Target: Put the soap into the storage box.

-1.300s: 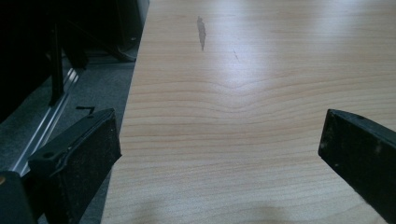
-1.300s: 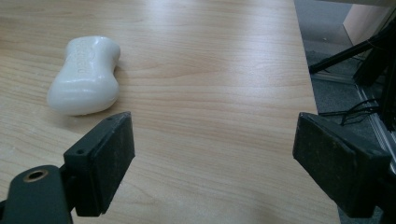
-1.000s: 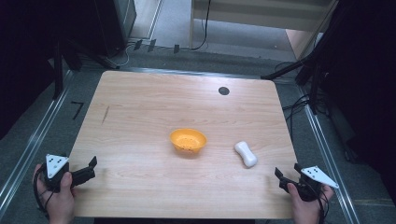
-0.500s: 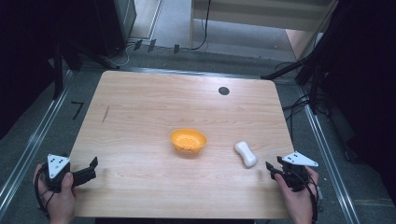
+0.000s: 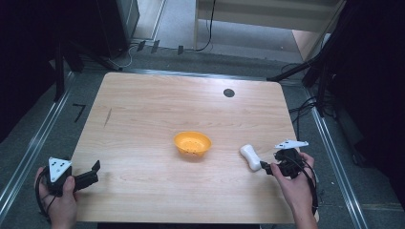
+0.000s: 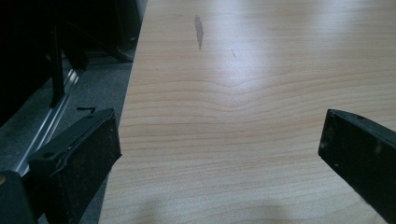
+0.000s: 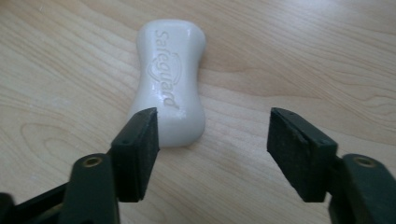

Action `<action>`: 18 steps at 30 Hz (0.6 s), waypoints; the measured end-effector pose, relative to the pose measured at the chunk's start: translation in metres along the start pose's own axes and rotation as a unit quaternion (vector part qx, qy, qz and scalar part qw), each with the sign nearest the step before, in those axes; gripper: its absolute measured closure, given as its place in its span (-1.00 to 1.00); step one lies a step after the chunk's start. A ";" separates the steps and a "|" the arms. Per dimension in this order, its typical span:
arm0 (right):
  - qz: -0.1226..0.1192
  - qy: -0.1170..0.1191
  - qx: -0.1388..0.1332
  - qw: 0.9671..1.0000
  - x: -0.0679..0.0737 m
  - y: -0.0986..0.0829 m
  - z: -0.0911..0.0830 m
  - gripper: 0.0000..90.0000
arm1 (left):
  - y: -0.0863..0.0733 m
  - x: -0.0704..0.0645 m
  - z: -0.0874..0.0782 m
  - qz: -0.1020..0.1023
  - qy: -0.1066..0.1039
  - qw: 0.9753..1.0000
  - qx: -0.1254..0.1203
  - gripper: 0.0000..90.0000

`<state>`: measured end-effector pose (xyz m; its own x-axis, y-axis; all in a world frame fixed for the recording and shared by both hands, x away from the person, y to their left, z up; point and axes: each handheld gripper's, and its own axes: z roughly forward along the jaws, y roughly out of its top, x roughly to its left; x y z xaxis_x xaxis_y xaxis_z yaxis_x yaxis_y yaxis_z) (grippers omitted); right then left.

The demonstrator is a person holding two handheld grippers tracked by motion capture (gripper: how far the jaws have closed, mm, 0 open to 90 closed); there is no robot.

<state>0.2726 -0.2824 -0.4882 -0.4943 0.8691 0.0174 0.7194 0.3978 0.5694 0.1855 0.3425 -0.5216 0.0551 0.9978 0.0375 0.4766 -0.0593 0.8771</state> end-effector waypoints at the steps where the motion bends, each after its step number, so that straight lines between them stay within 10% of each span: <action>1: 0.000 0.000 0.000 1.000 0.000 0.000 0.000 -0.30 | 0.000 0.000 0.000 0.000 0.000 1.000 0.000 -1.00; 6: -0.002 0.041 0.053 0.998 0.004 0.016 0.005 -0.31 | 0.000 0.000 0.000 -0.001 0.000 1.000 0.001 -1.00; 18: 0.016 0.009 0.095 0.995 0.015 0.043 0.017 -0.46 | 0.000 0.000 0.000 -0.003 -0.002 1.000 0.001 -1.00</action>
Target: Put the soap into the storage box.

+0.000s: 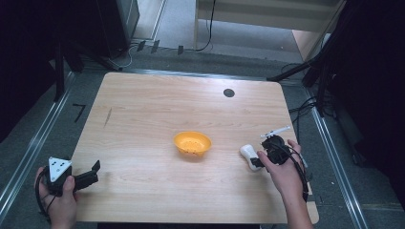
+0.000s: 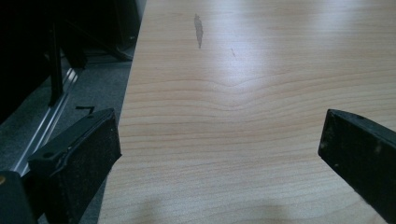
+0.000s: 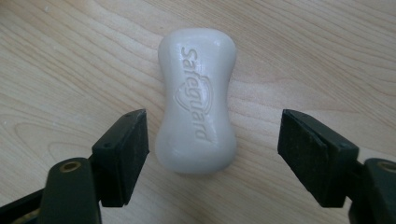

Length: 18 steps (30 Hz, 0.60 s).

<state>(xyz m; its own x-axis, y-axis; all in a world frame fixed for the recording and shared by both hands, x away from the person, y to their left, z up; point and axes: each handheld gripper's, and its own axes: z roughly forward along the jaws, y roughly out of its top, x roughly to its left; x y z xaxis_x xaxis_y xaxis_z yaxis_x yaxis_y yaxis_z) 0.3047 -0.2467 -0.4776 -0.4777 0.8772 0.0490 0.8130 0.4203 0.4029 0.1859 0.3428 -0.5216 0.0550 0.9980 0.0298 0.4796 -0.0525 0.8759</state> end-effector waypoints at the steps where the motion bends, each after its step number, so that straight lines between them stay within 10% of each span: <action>1: 0.000 0.000 0.000 1.000 0.000 0.000 0.000 -0.46 | 0.000 0.000 0.000 0.000 0.000 1.000 0.000 -1.00; 18: 0.031 -0.007 0.048 0.998 0.006 0.021 0.027 -0.40 | 0.000 0.000 0.000 0.000 0.000 1.000 -0.001 -1.00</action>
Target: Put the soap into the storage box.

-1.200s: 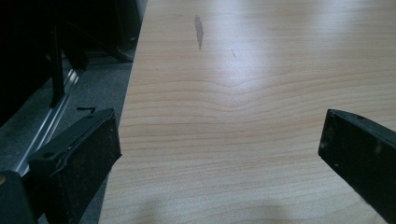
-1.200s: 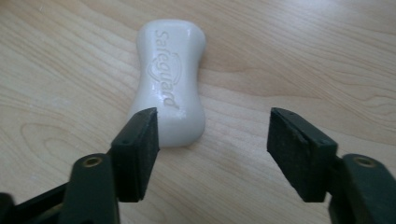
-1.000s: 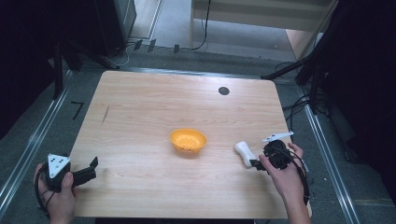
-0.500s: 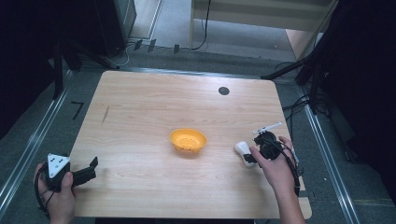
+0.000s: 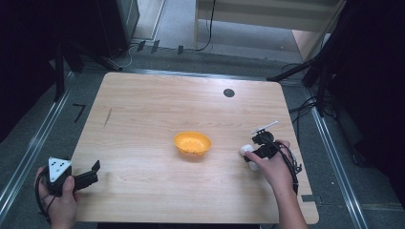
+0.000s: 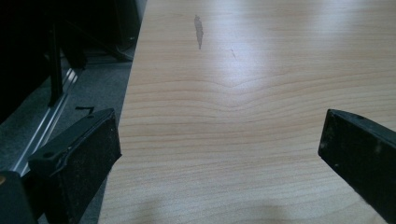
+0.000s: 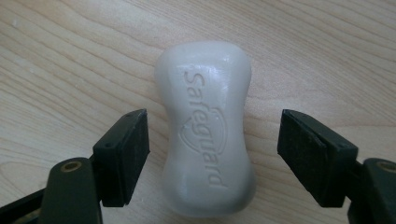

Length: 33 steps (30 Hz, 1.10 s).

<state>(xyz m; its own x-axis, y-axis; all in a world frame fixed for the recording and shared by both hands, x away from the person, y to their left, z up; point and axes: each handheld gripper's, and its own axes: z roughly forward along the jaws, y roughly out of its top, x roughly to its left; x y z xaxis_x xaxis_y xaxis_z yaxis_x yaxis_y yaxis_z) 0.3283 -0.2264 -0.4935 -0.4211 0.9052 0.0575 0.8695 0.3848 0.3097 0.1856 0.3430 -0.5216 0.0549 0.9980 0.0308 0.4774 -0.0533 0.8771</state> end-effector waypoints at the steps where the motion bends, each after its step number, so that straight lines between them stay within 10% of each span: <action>1: 0.000 -0.002 0.002 1.000 -0.001 0.001 0.003 -0.35 | 0.000 0.000 0.000 0.000 0.000 1.000 0.000 -1.00; 33: -0.019 -0.005 0.002 1.000 0.003 -0.002 0.017 0.13 | 0.000 0.000 0.000 -0.002 -0.002 1.000 0.000 -1.00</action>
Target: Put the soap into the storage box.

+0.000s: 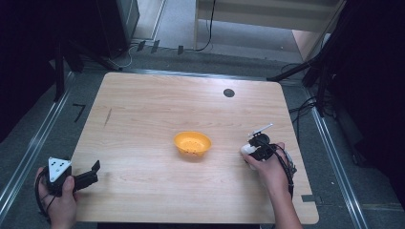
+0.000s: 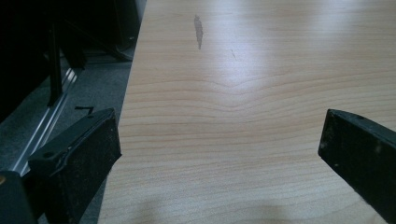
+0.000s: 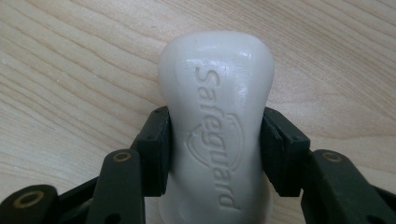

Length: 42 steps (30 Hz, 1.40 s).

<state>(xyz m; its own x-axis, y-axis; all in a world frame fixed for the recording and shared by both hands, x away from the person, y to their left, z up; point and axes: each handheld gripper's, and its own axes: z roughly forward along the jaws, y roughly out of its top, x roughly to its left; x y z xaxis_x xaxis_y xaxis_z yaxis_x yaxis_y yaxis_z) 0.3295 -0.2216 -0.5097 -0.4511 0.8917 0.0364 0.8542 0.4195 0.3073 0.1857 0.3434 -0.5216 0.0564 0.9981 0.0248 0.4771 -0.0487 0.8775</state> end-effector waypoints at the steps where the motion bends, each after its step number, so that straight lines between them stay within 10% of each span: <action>1: -0.003 0.001 0.002 1.000 0.000 0.001 0.000 0.13 | 0.000 0.000 0.000 -0.001 0.000 1.000 0.000 -1.00; 23: -0.069 0.026 -0.025 0.997 0.003 0.007 -0.011 0.14 | 0.000 0.000 0.000 -0.002 -0.001 1.000 0.001 -1.00; 42: -0.192 0.019 -0.035 0.981 0.026 0.029 -0.023 0.14 | 0.000 0.000 0.000 -0.002 -0.001 1.000 0.001 -1.00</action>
<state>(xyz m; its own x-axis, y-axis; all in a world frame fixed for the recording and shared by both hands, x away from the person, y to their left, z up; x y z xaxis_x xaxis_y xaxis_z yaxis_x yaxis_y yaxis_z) 0.3370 -0.1903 -0.4775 -0.7467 0.6625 -0.0593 0.6003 0.7096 0.3689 0.1860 0.3437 -0.5216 0.0567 0.9982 0.0199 0.4792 -0.0447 0.8766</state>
